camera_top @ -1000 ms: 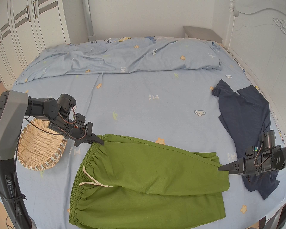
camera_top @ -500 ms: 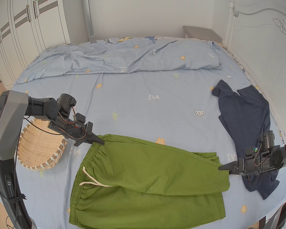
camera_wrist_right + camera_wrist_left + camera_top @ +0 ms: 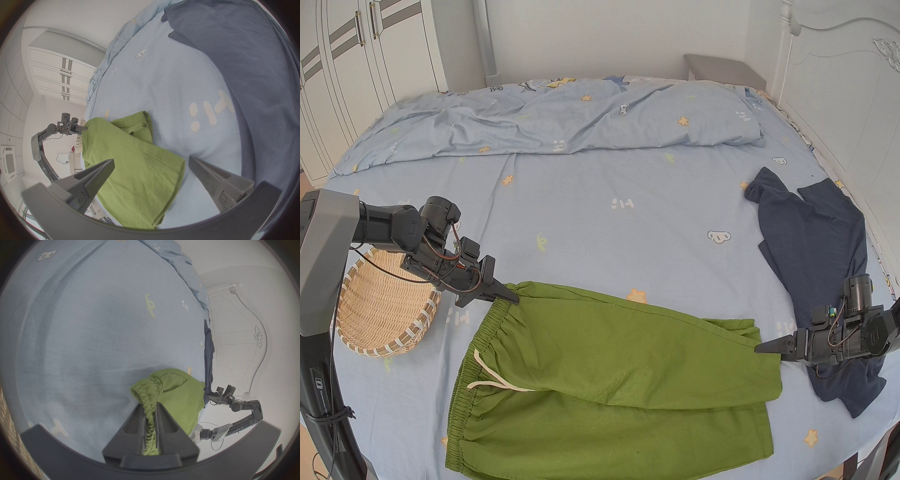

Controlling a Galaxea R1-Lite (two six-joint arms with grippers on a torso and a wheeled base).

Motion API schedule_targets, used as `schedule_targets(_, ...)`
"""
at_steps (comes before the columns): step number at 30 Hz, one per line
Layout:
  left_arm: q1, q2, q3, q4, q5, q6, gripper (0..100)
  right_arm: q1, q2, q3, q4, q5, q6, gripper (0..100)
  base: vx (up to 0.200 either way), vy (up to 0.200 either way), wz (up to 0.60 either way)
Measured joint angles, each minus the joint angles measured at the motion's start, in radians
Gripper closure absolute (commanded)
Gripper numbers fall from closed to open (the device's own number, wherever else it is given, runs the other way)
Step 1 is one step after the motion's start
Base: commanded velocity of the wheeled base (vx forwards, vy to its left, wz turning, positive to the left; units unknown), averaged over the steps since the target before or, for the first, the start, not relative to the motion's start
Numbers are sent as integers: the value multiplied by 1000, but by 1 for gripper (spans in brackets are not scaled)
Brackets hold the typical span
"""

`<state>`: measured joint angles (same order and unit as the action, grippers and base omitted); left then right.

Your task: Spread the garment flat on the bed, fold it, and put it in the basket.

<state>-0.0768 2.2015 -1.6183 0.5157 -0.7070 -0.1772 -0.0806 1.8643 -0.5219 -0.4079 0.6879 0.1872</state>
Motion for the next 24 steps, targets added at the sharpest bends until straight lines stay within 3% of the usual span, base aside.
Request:
schedule_targets(1,0,0,0,0,0,0,100,2,4,2,-5,0,0,0,0,0,0)
schedule_targets(2,0,0,0,0,0,0,100,4,9,4,-8,1,-1,100,0,0,0)
schedule_targets(15,0,0,0,1,0,0,100,-1,30,9,-14,-4,1,100,0,0,0)
schedule_targets(24,6,-15,19,1,0,0,100,5,7,40,-94,-31,6,100,0,0,0)
